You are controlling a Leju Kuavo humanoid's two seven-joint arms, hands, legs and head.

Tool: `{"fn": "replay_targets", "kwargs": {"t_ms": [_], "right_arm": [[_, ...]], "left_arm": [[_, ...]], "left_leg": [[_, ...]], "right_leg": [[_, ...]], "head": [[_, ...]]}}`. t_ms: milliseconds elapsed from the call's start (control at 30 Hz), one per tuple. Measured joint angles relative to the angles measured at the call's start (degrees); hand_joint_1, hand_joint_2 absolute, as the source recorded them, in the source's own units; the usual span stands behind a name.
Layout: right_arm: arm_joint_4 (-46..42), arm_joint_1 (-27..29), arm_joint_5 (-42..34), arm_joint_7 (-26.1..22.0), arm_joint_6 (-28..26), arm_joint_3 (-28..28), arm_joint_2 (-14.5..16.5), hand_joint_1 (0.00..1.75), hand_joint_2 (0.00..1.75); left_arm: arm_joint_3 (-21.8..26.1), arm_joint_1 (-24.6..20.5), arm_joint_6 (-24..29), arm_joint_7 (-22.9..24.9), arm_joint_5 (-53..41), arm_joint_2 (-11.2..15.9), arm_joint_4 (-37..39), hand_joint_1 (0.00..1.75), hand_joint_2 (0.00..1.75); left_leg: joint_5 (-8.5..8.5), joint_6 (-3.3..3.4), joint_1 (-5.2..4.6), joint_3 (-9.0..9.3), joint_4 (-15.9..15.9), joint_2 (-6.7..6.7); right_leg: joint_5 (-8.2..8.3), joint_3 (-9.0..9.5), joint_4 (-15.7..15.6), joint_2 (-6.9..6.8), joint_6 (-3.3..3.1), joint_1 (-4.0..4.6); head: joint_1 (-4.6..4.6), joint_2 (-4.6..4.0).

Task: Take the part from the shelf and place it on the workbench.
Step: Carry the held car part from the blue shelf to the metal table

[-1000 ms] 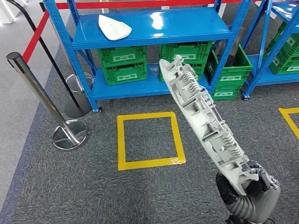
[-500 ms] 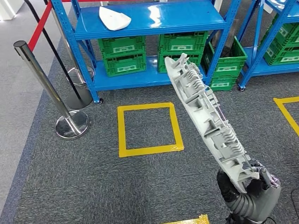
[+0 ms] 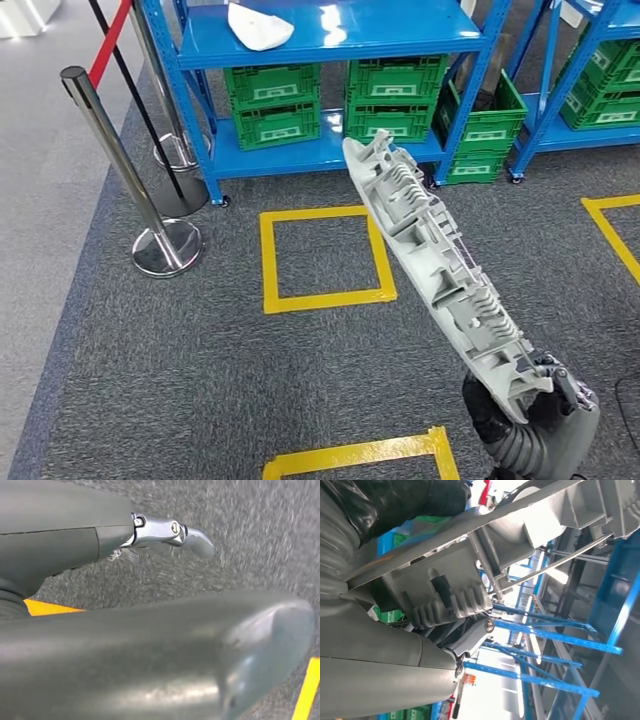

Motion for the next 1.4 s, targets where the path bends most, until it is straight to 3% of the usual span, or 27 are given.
{"fn": "replay_targets", "kwargs": {"t_ms": [33, 100, 133, 167, 233, 267, 300, 333, 400, 433, 500, 533, 600, 667, 767, 800, 833, 867, 933, 1000, 1033, 1133, 1200, 1267, 1300, 1333, 1400], "right_arm": [[-0.02, 0.03, 0.04, -0.02, 0.04, -0.01, 0.0, 1.75, 1.75], [-0.04, 0.12, 0.08, -0.03, 0.09, -0.03, 0.0, 1.75, 1.75], [-0.05, 0.14, 0.07, -0.02, 0.11, -0.06, 0.01, 1.75, 1.75], [-0.05, 0.18, 0.07, -0.01, 0.14, -0.08, 0.01, 1.75, 1.75], [-0.07, 0.3, 0.08, 0.0, 0.19, -0.15, 0.02, 1.75, 1.75], [-0.07, 0.34, 0.09, 0.01, 0.23, -0.2, 0.02, 1.75, 1.75], [-0.07, 0.35, 0.14, 0.01, 0.27, -0.27, 0.02, 1.75, 1.75], [-0.07, 0.34, 0.19, 0.01, 0.32, -0.35, 0.02, 1.75, 1.75], [-0.06, 0.38, 0.32, 0.01, 0.38, -0.51, 0.02, 1.75, 1.75], [-0.06, 0.44, 0.39, 0.01, 0.4, -0.58, 0.02, 1.75, 1.75], [-0.05, 0.55, 0.6, 0.01, 0.43, -0.7, 0.02, 1.75, 1.75], [-0.05, 0.58, 0.7, 0.01, 0.44, -0.73, 0.02, 1.75, 1.75], [-0.04, 0.58, 0.88, -0.01, 0.44, -0.76, 0.01, 1.75, 1.75], [-0.01, 0.65, 1.04, -0.01, 0.5, -0.77, 0.02, 1.75, 1.75], [0.13, 0.76, 1.16, -0.01, 0.58, -0.78, 0.01, 1.75, 1.75], [0.21, 0.78, 1.18, 0.0, 0.61, -0.8, 0.01, 1.75, 1.75], [0.29, 0.81, 1.21, 0.01, 0.63, -0.81, 0.0, 1.75, 1.75], [0.36, 0.83, 1.25, 0.01, 0.67, -0.83, 0.0, 1.75, 1.75], [0.42, 0.8, 1.31, 0.02, 0.74, -0.84, 0.0, 1.75, 1.75], [0.44, 0.85, 1.4, -0.03, 0.78, -0.84, 0.01, 1.75, 1.75], [0.46, 0.9, 1.44, -0.05, 0.79, -0.84, 0.01, 1.75, 1.75], [0.51, 1.0, 1.48, -0.08, 0.82, -0.93, 0.01, 1.75, 1.75], [0.51, 1.0, 1.49, -0.12, 0.83, -1.04, 0.02, 1.75, 1.75], [0.52, 1.11, 1.49, -0.14, 0.83, -1.18, 0.02, 1.75, 1.75], [0.53, 1.17, 1.49, -0.14, 0.83, -1.24, 0.02, 1.75, 1.75], [0.54, 1.2, 1.48, -0.14, 0.83, -1.28, 0.02, 1.75, 1.75], [0.55, 1.21, 1.48, -0.14, 0.83, -1.33, 0.02, 1.75, 1.75]], "left_arm": [[-0.01, 0.02, 0.03, 0.0, 0.03, -0.01, 0.0, 0.0, 0.0], [-0.01, 0.14, 0.12, 0.0, 0.08, 0.07, 0.0, 0.0, 0.0], [-0.01, 0.24, 0.15, 0.0, 0.09, 0.1, 0.0, 0.0, 0.0], [-0.01, 0.34, 0.16, 0.0, 0.09, 0.11, 0.0, 0.0, 0.0], [-0.01, 0.43, 0.16, 0.0, 0.11, 0.07, 0.0, 0.0, 0.0], [-0.01, 0.41, 0.16, 0.0, 0.12, 0.05, -0.01, 0.0, 0.0], [-0.01, 0.36, 0.16, 0.0, 0.14, 0.07, -0.01, 0.0, 0.0], [-0.02, 0.31, 0.16, 0.0, 0.17, 0.09, -0.02, 0.0, 0.0], [-0.04, 0.26, 0.17, 0.0, 0.27, 0.15, -0.07, 0.0, 0.0], [-0.08, 0.22, 0.18, 0.0, 0.32, 0.15, -0.11, 0.0, 0.0], [-0.21, -0.01, 0.21, -0.01, 0.43, 0.14, -0.22, 0.0, 0.0], [-0.27, -0.12, 0.24, -0.02, 0.49, 0.14, -0.26, 0.0, 0.0], [-0.32, -0.06, 0.31, -0.04, 0.61, 0.09, -0.28, 0.0, 0.0], [-0.33, 0.14, 0.4, -0.03, 0.72, 0.06, -0.3, 0.0, 0.0], [-0.33, 0.23, 0.57, -0.02, 0.85, 0.09, -0.34, 0.0, 0.0], [-0.33, 0.28, 0.6, -0.02, 0.85, 0.08, -0.35, 0.0, 0.0], [-0.34, 0.34, 0.59, -0.02, 0.84, 0.07, -0.35, 0.0, 0.0], [-0.34, 0.39, 0.58, -0.02, 0.86, 0.03, -0.35, 0.0, 0.0], [-0.36, 0.44, 0.53, -0.02, 0.94, -0.02, -0.35, 0.0, 0.0], [-0.37, 0.33, 0.51, -0.02, 1.01, -0.03, -0.38, 0.0, 0.0], [-0.38, 0.31, 0.54, -0.02, 1.01, -0.02, -0.4, 0.0, 0.0], [-0.39, 0.44, 0.69, -0.02, 1.02, 0.09, -0.47, 0.0, 0.0], [-0.41, 0.47, 0.76, -0.02, 1.02, 0.1, -0.5, 0.0, 0.0], [-0.5, 0.46, 0.77, -0.02, 1.02, 0.01, -0.5, 0.0, 0.0], [-0.57, 0.48, 0.77, -0.02, 1.02, -0.01, -0.5, 0.0, 0.0], [-0.63, 0.55, 0.77, -0.02, 1.02, -0.01, -0.5, 0.0, 0.0], [-0.72, 0.67, 0.78, -0.02, 1.02, 0.0, -0.5, 0.0, 0.0]], "left_leg": [[0.62, -0.31, 0.03, -0.23, -0.03, 0.0], [1.04, -1.01, 0.26, -0.76, 0.02, -0.08], [-0.33, -1.39, 0.35, -1.18, 0.8, -0.17], [-2.85, -1.76, 0.46, -1.68, 2.54, -0.27], [-9.33, -2.37, 0.8, -2.56, 8.87, -0.35], [-11.16, -2.63, 0.97, -2.68, 12.29, -0.35], [-11.37, -2.83, 1.11, -2.37, 14.75, -0.35], [-10.15, -2.98, 1.24, -1.48, 15.66, -0.35], [-6.66, -3.05, 1.42, 2.68, 11.86, -0.13], [-6.47, -2.98, 1.38, 5.65, 7.79, 0.37], [-8.25, -2.26, 1.09, 10.16, 0.45, 1.19], [-9.16, -1.78, 0.88, 10.94, -1.29, 1.3], [-8.74, -0.77, 0.75, 10.54, -1.79, 0.83], [-7.6, 0.05, 0.83, 9.69, -1.91, 0.42], [-5.89, 0.63, 0.79, 7.57, -1.79, -0.3], [-5.37, 0.62, 0.74, 6.83, -1.67, -0.68], [-4.93, 0.54, 0.72, 6.18, -1.52, -1.11], [-4.58, 0.41, 0.72, 5.64, -1.35, -1.58], [-4.08, -0.01, 0.7, 4.87, -0.96, -2.48], [-3.62, -0.58, 0.63, 4.06, -0.43, -3.3], [-3.32, -0.91, 0.65, 3.63, -0.26, -3.71], [-3.32, -1.81, 0.88, 2.64, 0.54, -4.34], [-6.2, -2.36, 0.92, 0.72, 4.79, -2.88], [-10.19, -2.83, 1.05, -2.51, 12.55, -1.54], [-11.26, -2.95, 1.11, -3.58, 15.5, -1.34], [-11.28, -2.95, 1.14, -3.7, 16.53, -1.26], [-8.49, -2.6, 1.09, -0.71, 11.96, -0.85]], "right_leg": [[-0.52, 0.7, -1.68, 0.0, -0.2, 0.17], [0.42, -0.63, -1.9, -0.16, -0.85, 0.13], [1.17, -1.39, -1.92, -0.28, -1.34, 0.04], [2.0, -2.28, -1.98, -0.39, -1.75, -0.1], [3.63, -4.08, -1.88, -0.48, -2.18, -0.09], [4.43, -5.04, -1.75, -0.53, -2.17, -0.07], [5.23, -6.1, -1.51, -0.58, -2.11, -0.06], [5.93, -7.22, -1.19, -0.64, -1.99, -0.07], [7.05, -9.6, -0.31, -0.83, -1.63, -0.15], [7.45, -10.49, 0.17, -0.99, -1.37, -0.12], [8.12, -11.38, 0.88, -1.55, -0.74, -0.05], [8.49, -11.48, 0.99, -1.9, -0.39, -0.08], [8.99, -11.52, 1.06, -2.39, 0.29, -0.32], [6.76, -12.66, 3.31, -1.63, 0.89, -0.48], [-0.37, -15.94, 13.42, -0.32, 1.26, -0.52], [-1.54, -16.2, 15.77, -0.17, 1.23, -0.51], [-1.57, -15.35, 16.0, -0.06, 1.16, -0.51], [-0.66, -13.38, 13.95, 0.11, 1.03, -0.51], [1.67, -7.75, 5.95, 1.59, 0.65, -0.59], [2.38, -4.51, 0.59, 3.26, 0.36, -0.69], [2.2, -4.29, 0.02, 3.54, 0.21, -0.63], [2.87, -4.6, -0.13, 1.93, -0.72, -0.67], [3.24, -4.84, -0.33, 0.6, -1.36, -0.81], [3.43, -5.27, -0.28, -0.74, -1.62, -0.63], [3.5, -5.46, -0.24, -1.41, -1.66, -0.53], [3.55, -5.6, -0.2, -2.04, -1.67, -0.45], [3.6, -5.64, -0.13, -3.17, -1.63, -0.29]], "head": [[0.02, 0.0], [0.07, 0.0], [0.02, 0.0], [-0.13, 0.0], [-0.45, 0.0], [-0.54, 0.0], [-0.55, 0.0], [-0.57, 0.0], [-0.6, 0.0], [-0.63, 0.0], [-0.59, 0.0], [-0.57, 0.0], [-0.58, 0.0], [-0.44, 0.0], [0.01, 0.0], [0.03, 0.0], [0.03, 0.0], [0.04, 0.0], [0.04, 0.0], [-0.01, 0.0], [-0.05, 0.0], [-0.1, 0.0], [-0.53, 0.0], [-0.93, 0.0], [-0.96, 0.0], [-0.97, 0.0], [-1.01, 0.0]]}}
